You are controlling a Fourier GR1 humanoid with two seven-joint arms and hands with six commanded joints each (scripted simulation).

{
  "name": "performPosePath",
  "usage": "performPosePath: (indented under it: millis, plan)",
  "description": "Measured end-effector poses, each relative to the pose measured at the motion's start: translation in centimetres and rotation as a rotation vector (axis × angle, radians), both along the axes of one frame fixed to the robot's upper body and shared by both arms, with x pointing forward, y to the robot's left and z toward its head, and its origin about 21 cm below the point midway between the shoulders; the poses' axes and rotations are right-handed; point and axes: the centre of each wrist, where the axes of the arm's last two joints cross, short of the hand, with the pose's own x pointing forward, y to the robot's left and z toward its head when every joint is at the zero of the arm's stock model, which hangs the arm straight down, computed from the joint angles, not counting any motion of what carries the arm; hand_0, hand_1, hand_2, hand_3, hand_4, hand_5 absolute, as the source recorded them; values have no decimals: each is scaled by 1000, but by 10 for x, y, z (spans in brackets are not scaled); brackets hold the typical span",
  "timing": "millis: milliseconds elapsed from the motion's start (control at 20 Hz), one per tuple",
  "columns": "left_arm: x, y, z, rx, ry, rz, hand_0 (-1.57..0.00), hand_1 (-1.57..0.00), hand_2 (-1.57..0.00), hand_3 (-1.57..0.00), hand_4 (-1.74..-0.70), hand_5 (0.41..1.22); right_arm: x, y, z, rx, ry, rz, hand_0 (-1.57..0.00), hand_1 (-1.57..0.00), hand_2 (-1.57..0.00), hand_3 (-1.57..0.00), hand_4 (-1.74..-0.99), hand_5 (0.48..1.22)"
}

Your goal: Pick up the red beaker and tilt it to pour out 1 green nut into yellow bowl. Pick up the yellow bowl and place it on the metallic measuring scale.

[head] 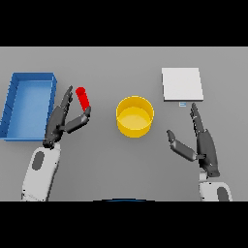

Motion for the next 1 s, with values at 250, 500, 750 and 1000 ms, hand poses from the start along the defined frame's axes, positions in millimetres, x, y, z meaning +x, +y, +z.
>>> performPosePath:
  millis: [250,500,750,1000]
  plan:
    - [24,-7,-2,0,18,-4,1,1,1,1,-1292,688,0,-4,0,-11,8,-4,1,1,1,1,-1267,640]
    - [40,-13,-4,18,30,-17,1,1,1,1,-1290,684,-2,-5,0,-8,3,-7,1,1,1,1,-1269,643]
    - [53,-15,-2,10,30,-27,1,1,1,1,-1309,688,0,-6,2,-1,6,-15,1,1,1,1,-1269,640]
    - [60,-24,-8,-44,14,-26,1,-26,-67,-31,-1378,724,-1,-7,2,-8,8,-17,1,1,1,1,-1259,642]
